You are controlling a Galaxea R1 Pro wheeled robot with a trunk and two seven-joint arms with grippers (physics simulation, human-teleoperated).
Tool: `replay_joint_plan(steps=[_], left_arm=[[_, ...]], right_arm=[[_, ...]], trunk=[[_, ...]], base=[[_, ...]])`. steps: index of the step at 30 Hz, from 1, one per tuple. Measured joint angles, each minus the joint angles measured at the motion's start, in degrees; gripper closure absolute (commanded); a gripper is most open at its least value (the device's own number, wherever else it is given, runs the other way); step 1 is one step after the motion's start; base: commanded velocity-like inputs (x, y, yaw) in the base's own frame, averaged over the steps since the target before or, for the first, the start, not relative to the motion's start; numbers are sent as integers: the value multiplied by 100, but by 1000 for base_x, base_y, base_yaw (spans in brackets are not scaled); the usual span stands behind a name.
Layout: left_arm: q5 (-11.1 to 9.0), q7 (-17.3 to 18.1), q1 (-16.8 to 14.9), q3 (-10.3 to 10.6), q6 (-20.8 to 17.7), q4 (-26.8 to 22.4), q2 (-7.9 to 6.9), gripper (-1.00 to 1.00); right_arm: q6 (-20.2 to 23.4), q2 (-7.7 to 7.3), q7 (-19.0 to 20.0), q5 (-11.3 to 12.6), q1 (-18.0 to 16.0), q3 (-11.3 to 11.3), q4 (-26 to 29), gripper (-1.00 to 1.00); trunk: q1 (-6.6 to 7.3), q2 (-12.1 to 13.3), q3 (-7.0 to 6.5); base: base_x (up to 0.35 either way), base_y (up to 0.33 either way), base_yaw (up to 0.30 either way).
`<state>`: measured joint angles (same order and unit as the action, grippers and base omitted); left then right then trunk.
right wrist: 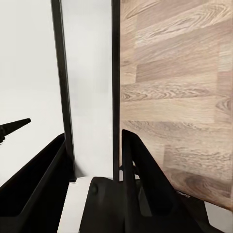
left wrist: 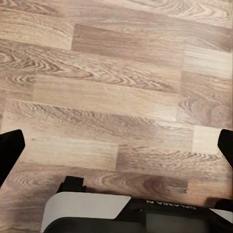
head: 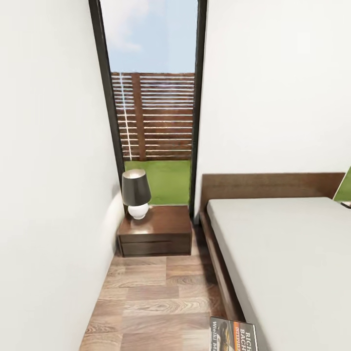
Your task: In the bedroom, move the book from the bed onto either nightstand, and place the two sandals side by side next to the bed.
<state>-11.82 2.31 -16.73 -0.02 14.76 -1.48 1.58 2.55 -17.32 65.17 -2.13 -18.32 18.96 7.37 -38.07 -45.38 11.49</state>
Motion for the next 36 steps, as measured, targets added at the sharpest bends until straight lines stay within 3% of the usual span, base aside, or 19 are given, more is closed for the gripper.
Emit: replay_joint_plan(steps=[36], left_arm=[[0,0,0,2,-7,0,0,-100]], right_arm=[[0,0,-5,-2,0,-5,0,100]], trunk=[[0,0,0]], base=[[330,0,0]])
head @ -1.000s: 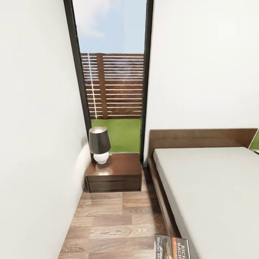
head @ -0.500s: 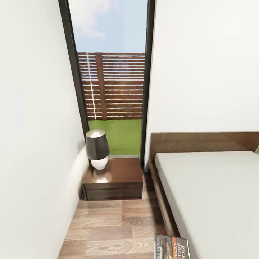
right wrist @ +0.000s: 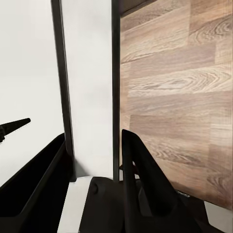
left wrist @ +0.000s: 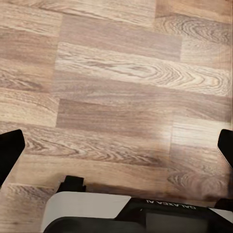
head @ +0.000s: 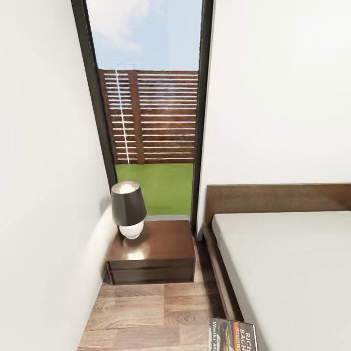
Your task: In the bedroom, move the book from the bed onto either nightstand, and place the two sandals side by side next to the bed.
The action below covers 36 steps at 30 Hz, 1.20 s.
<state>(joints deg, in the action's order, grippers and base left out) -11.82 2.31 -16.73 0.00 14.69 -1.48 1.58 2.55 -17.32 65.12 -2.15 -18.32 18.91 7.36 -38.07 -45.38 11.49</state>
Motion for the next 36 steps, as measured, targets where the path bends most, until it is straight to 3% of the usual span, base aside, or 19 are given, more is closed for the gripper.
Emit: replay_joint_plan(steps=[21,36], left_arm=[[0,2,0,0,2,0,0,-100],[0,2,0,0,3,0,0,-100]], right_arm=[[0,0,-1,0,0,1,0,100],[0,0,3,1,0,5,0,100]], trunk=[[0,0,0],[-1,0,0]], base=[[330,4,0],[285,106,0]])
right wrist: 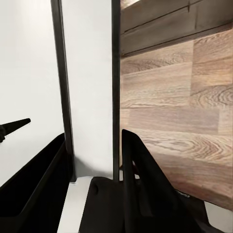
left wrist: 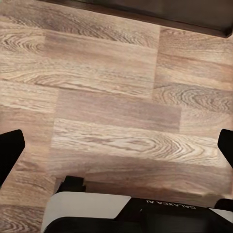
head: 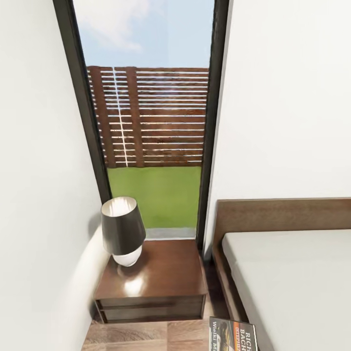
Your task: In the bedroom, move the book from the bed onto either nightstand, and place the two sandals side by side next to the bed.
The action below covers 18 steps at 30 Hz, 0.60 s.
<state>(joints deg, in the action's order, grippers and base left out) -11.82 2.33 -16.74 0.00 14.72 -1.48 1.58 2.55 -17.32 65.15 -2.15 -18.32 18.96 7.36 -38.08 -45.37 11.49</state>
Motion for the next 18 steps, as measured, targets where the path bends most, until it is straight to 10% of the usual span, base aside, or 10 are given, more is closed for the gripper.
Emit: replay_joint_plan(steps=[18], left_arm=[[0,0,0,0,2,0,0,-100]], right_arm=[[-1,0,-5,4,0,5,0,100]], trunk=[[1,-1,0]], base=[[196,83,0]])
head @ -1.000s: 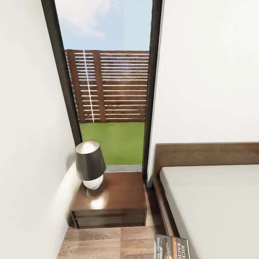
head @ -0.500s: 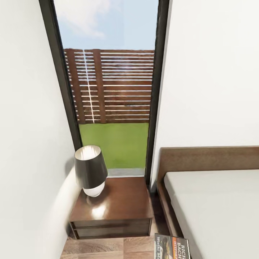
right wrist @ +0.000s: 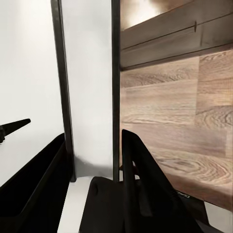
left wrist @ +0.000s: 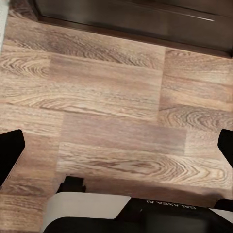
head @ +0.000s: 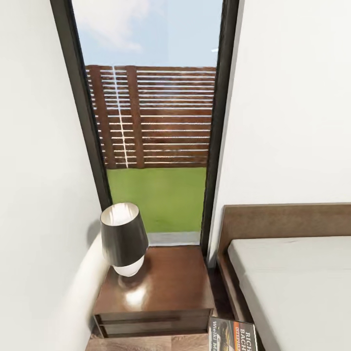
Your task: In the bedroom, move the book from the bed onto either nightstand, and place the two sandals side by side next to the bed.
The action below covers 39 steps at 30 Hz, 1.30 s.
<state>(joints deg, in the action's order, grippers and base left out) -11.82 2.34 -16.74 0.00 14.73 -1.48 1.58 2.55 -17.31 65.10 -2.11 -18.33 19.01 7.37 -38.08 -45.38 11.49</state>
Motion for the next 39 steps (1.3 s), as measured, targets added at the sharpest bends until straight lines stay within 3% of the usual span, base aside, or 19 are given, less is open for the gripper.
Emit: replay_joint_plan(steps=[29,39], left_arm=[[0,-1,1,-1,0,0,0,-100],[0,-2,0,4,3,0,0,-100]], right_arm=[[0,0,4,-4,0,-9,0,100],[0,0,6,0,0,7,1,100]], trunk=[[0,0,0],[-3,1,0]], base=[[318,22,0],[56,0,0]])
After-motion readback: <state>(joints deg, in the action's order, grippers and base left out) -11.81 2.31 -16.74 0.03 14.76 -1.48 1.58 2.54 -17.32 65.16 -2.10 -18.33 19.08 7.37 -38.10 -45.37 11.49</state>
